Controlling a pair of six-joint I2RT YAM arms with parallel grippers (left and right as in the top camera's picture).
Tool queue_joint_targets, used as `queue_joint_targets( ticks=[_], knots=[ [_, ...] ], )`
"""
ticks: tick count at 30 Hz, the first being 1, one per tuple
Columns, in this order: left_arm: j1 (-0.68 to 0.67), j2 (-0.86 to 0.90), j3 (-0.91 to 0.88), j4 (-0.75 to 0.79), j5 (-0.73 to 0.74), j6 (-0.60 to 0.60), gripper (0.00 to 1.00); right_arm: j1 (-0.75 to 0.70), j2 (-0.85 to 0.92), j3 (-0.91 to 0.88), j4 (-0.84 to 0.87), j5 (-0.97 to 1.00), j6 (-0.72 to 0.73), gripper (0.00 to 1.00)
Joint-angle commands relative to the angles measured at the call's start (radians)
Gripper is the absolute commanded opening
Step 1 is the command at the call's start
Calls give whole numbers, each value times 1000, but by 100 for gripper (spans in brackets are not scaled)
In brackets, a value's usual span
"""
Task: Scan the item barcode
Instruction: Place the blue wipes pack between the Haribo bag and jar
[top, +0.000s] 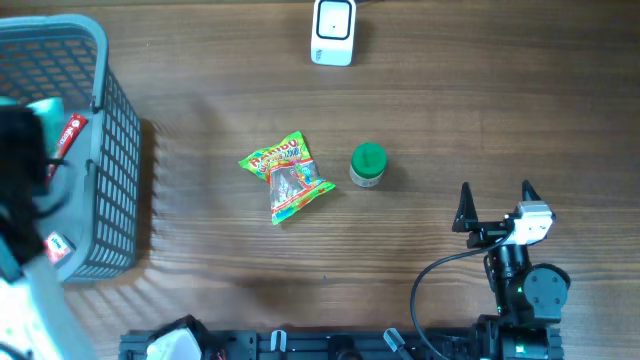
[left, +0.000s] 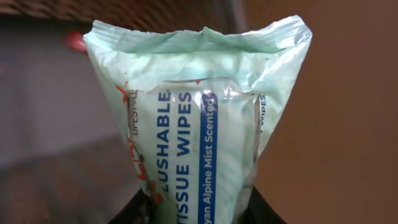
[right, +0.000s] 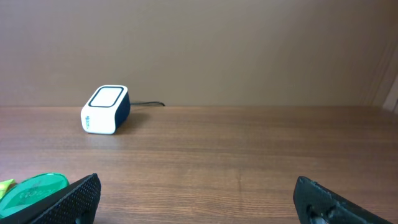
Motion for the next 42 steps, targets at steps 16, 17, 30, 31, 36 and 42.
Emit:
queue_joint_targets(
  ticks=[16,17,30,31,36,42],
  knots=[
    [-939,504,-3,74,-167,169,26,4,-2,-1,5,13,-11,100],
    [-946,546,-3,82,-166,169,26,4,-2,-1,5,14,-11,100],
    [-1016,893,-3,214,-136,169,33,4,-2,-1,5,13,-11,100],
    [-1016,896,-3,217,-136,169,35,4,-2,-1,5,13,-11,100],
    [-1017,896,-3,204,-122,174,62,4,-2,-1,4,13,-11,100],
    [-1001,818,21,133,-178,226,67,4,-2,-1,5,14,-11,100]
  ],
)
